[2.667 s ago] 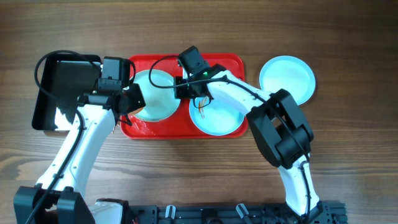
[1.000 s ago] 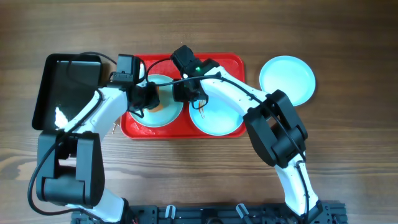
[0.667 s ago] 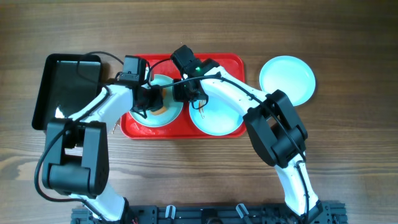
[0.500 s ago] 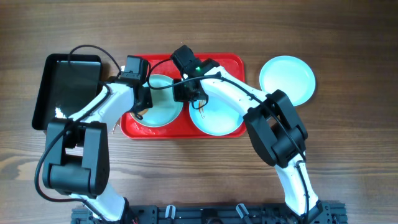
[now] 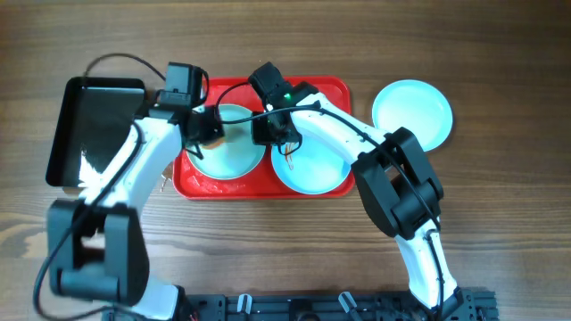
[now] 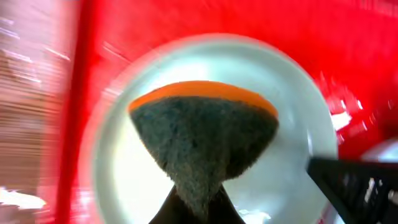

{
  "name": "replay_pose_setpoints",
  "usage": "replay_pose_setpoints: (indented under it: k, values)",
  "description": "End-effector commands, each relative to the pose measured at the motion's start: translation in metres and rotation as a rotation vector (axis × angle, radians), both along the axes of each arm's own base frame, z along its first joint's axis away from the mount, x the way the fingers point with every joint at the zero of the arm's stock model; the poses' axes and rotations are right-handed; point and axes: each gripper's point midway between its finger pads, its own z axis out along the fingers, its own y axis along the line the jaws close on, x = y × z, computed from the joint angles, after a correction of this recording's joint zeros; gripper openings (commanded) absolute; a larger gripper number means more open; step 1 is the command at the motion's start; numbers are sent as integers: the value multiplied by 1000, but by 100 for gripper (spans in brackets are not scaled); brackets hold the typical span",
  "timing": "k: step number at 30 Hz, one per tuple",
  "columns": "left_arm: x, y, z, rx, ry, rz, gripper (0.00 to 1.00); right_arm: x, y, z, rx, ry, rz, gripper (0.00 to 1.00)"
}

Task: Clean dirty plates on tray and stack at the side
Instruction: 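Scrub the left plate with the sponge in the left gripper, then lift the left plate with the right gripper and stack it on the first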

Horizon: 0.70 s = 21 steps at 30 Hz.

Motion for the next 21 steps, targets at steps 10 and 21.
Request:
replay_pose_setpoints:
  k: [10, 21]
  values:
    - [-20, 62, -68, 337, 199, 104, 4, 4, -18, -14, -85, -15, -18, 4]
    - [21, 91, 65, 436, -187, 271, 4, 13, -19, -1, -96, -86, 49, 4]
